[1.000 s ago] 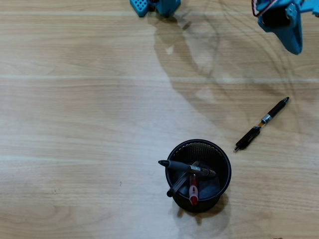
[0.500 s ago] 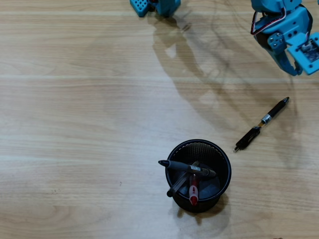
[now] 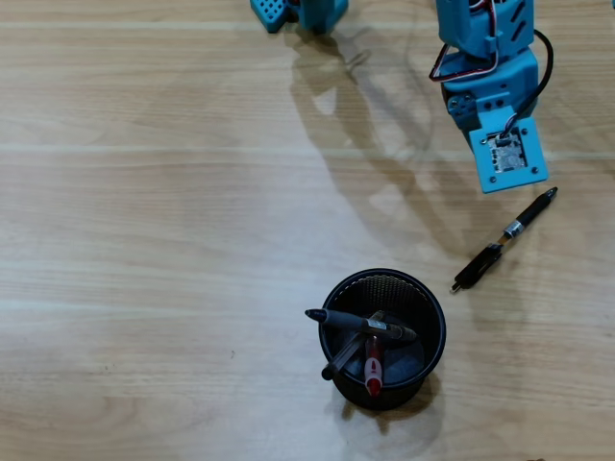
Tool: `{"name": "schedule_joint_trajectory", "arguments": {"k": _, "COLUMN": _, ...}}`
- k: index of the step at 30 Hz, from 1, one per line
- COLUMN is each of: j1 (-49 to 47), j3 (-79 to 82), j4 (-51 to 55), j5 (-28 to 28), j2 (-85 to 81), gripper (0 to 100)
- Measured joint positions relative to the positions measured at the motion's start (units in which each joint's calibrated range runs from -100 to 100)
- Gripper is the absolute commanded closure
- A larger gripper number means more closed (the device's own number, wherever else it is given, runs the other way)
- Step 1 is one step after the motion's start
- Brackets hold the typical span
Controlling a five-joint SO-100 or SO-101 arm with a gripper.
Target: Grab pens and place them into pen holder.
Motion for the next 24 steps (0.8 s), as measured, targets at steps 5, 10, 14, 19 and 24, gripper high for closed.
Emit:
{"name": "schedule_joint_trajectory", "arguments": {"k": 5, "j1": 0.2, "j3": -0.1, "j4": 0.0, "j5": -1.8, "j2": 0.3, "gripper": 98}}
{"name": "schedule_joint_trajectory", "arguments": {"k": 10, "j1": -0.3, "j3": -0.2, "j4": -7.4, "j5": -2.1, "j2": 3.7, "gripper": 98}}
{"name": "schedule_joint_trajectory", "arguments": {"k": 14, "j1": -2.2, "j3": -0.4, "j4": -13.5, "j5": -2.1, "j2": 6.4, "gripper": 98}}
{"name": "schedule_joint_trajectory", "arguments": {"k": 19, "j1": -2.3, "j3": -0.4, "j4": -14.6, "j5": -2.1, "j2": 7.0, "gripper": 97}}
{"name": "schedule_joint_trajectory", "arguments": {"k": 24, "j1": -2.3, "j3": -0.4, "j4": -14.6, "j5": -3.3, "j2": 7.3, "gripper": 84}}
